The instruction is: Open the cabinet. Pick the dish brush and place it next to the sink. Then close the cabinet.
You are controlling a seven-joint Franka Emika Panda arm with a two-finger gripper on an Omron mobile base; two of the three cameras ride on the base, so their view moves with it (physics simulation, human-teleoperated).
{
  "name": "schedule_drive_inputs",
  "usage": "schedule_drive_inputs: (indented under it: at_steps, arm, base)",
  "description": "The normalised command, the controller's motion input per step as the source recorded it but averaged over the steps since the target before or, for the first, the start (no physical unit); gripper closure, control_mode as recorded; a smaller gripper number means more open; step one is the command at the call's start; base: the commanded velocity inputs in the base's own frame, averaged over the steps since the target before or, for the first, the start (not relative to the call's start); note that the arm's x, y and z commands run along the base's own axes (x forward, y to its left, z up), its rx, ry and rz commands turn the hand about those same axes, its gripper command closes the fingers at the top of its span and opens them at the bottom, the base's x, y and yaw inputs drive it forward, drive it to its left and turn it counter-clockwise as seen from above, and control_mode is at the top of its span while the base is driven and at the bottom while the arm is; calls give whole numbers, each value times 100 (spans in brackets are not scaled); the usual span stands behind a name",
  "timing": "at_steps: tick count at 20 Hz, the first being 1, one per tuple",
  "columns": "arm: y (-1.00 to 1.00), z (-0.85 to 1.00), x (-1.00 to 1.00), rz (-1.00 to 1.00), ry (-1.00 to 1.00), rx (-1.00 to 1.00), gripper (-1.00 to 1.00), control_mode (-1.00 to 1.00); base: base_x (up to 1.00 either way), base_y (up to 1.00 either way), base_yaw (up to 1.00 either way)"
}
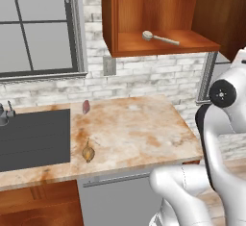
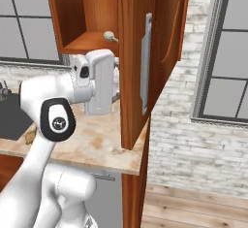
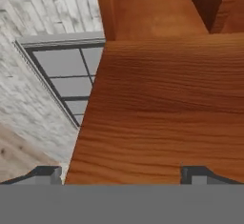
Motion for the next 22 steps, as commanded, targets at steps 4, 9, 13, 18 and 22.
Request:
schedule_drive_inputs:
  at_steps: [4, 9, 13, 18, 22]
  arm:
    - [77, 0, 23, 1, -16, 23, -100, -100]
    - [75, 0, 26, 8, -24, 34, -100, -100]
    - [54, 0, 26, 13, -20, 45, -100, -100]
    - [24, 0, 34, 17, -11, 50, -100, -100]
    - [1, 0, 10, 21, 0, 45, -100, -100]
  base:
    - [0, 0, 0]
    - [0, 0, 0]
    - [0, 0, 0]
    - [0, 0, 0]
    - [0, 0, 0]
